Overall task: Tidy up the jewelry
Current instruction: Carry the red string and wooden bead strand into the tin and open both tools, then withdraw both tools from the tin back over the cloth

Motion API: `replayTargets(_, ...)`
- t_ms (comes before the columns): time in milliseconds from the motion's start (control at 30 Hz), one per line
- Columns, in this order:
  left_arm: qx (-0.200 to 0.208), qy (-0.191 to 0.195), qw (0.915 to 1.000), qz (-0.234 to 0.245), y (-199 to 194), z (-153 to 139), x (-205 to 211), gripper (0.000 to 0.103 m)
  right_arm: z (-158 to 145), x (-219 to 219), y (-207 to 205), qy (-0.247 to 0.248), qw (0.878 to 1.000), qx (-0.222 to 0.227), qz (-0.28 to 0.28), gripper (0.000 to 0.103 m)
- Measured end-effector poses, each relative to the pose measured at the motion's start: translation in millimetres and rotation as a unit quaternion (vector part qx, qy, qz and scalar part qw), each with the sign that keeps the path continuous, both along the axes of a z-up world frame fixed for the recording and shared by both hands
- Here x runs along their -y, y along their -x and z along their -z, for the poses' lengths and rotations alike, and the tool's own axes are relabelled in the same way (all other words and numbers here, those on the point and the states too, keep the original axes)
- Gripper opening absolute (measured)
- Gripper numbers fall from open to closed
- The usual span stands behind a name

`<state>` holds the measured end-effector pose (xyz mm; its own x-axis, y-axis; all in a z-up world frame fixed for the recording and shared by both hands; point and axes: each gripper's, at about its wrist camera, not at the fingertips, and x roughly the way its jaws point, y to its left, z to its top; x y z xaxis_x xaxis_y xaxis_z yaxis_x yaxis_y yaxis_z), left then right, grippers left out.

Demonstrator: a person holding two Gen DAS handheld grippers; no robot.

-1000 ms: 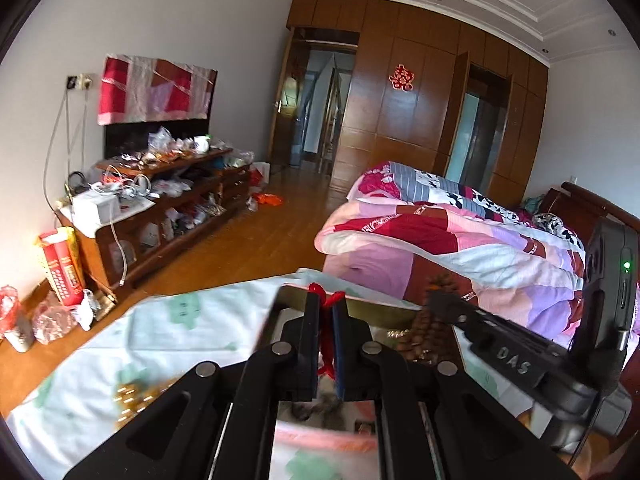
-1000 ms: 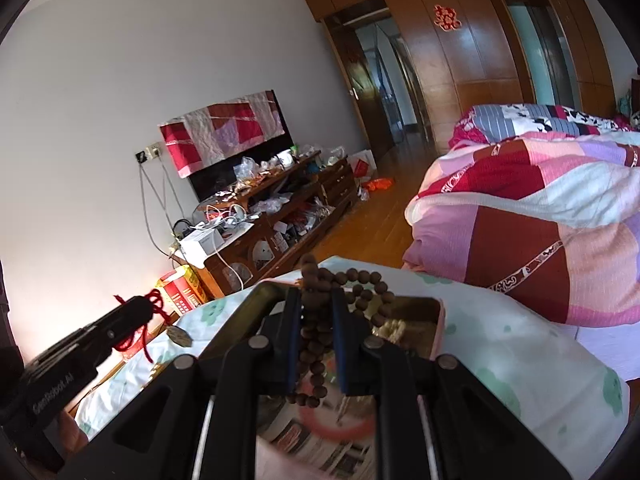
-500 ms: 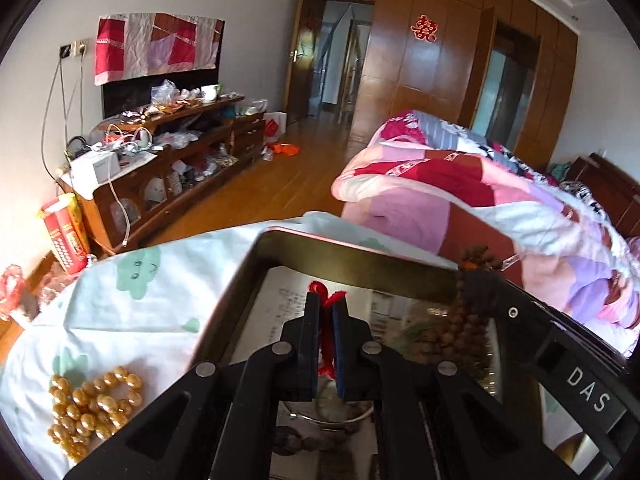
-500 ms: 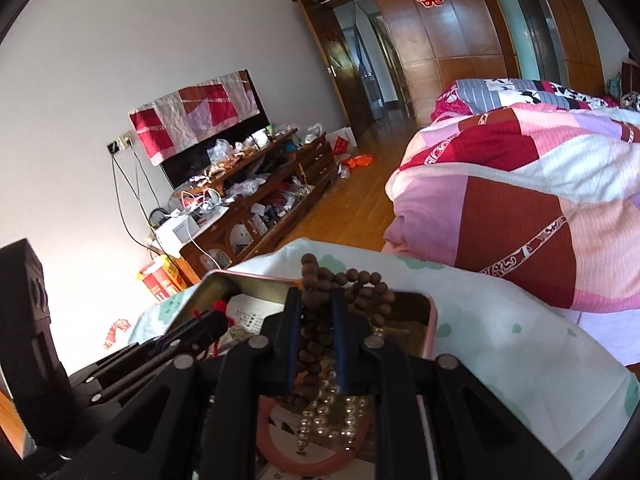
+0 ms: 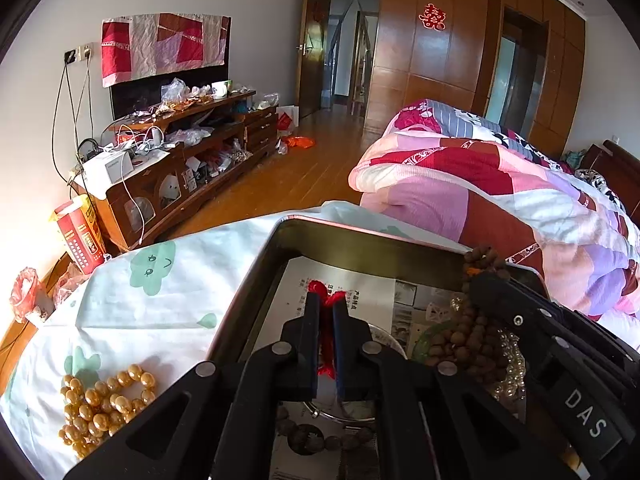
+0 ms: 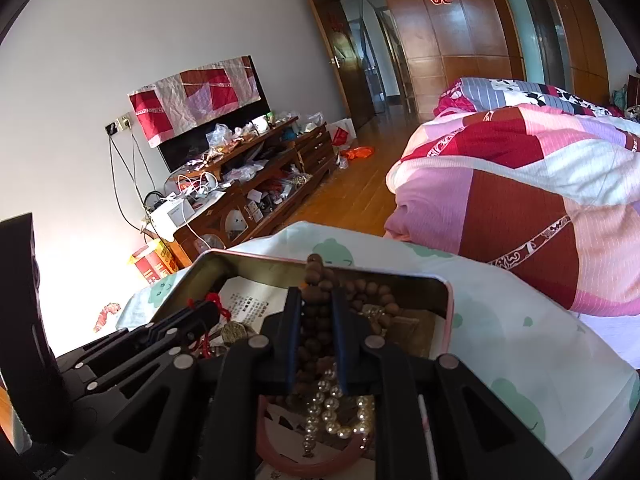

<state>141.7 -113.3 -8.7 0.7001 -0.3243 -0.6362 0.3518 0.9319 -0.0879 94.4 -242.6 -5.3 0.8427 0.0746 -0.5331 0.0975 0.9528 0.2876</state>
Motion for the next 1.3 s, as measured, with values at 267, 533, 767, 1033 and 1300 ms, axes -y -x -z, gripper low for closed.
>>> replayTargets(267, -0.007, -0.007, 0.9999, -0.006, -5.0, 2.3, 1.0, 0.005, -0.7, -0.5, -0.8, 0.0, 1.0, 0.0, -0.003, 0.018)
replayTargets(533, -0.003, -0.021, 0.9997, -0.009, -3.9, 2.9, 5.3, 0.005, -0.4, 0.8, 1.0, -0.009, 1.0, 0.005, -0.011, 0.019)
replayTargets(767, -0.002, -0.033, 0.9993, -0.014, -1.0, 4.5, 8.3, 0.014, -2.5, 3.3, 6.5, -0.013, 1.0, 0.018, -0.007, 0.043)
replayTargets(1033, 0.027, -0.031, 0.9991, -0.011, 8.9, -0.6, 9.2, 0.069, -11.7, 10.1, 25.3, -0.005, 0.998, 0.048, 0.03, 0.053)
replayTargets(1300, 0.026, -0.032, 0.999, -0.019, 11.9, -2.2, 8.7, 0.069, -15.3, 24.0, 44.4, -0.023, 0.996, 0.057, 0.07, 0.053)
